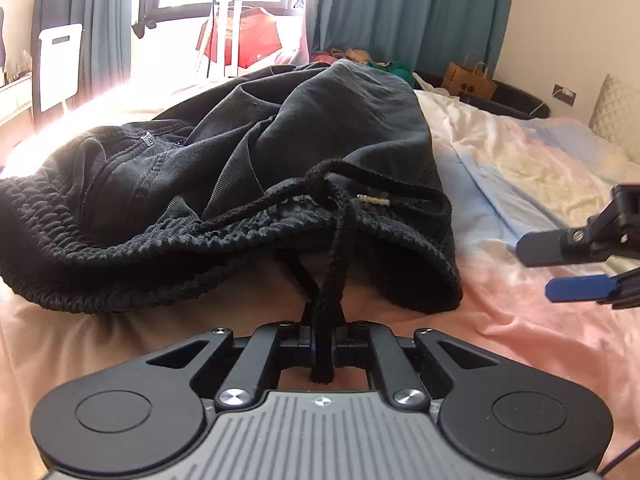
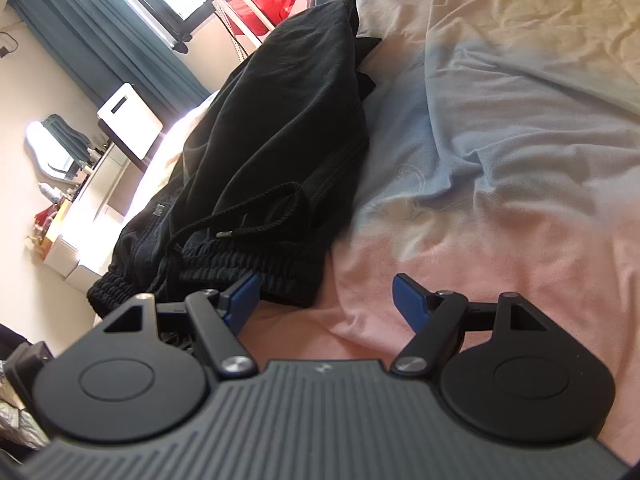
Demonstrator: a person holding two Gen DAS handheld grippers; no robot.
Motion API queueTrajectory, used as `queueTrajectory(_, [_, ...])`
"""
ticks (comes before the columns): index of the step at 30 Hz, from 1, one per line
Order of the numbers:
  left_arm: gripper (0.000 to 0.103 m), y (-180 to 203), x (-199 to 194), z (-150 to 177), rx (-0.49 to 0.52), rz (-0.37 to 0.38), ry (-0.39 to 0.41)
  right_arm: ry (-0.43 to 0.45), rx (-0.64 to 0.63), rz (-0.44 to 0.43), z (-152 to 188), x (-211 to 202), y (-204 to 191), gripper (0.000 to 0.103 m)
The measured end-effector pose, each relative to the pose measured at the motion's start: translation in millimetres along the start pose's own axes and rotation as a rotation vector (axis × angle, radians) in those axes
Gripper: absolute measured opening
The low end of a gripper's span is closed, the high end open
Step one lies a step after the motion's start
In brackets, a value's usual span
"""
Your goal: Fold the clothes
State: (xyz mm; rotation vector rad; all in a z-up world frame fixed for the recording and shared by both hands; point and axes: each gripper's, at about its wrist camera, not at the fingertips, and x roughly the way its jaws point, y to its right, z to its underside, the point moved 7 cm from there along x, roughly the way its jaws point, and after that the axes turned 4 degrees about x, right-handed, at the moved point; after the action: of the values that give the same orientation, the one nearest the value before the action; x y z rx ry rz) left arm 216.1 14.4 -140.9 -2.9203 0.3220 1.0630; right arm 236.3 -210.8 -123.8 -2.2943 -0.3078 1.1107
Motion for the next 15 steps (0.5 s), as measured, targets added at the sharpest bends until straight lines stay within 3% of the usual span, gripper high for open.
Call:
queueTrajectory(6, [0.005,-2.4,-70.1,-34.1,-0.073,0.130,0.084,0.009,0.083,-0.029,-5.4,-7.2,9.8,0.076])
queueTrajectory(11, [0.004,1.7,-110.2,-64.6,-0.069,0.223,0.105,-0.012,0.164,-0.058,-7.8,-3.1,16.6,0.077])
queueTrajectory(15, [0.004,-19.6,-108.6,-111.6,-0.186,0.306,0.123,-0.044,0.241,-0.084,-5.4,3.8,22.5,0.077])
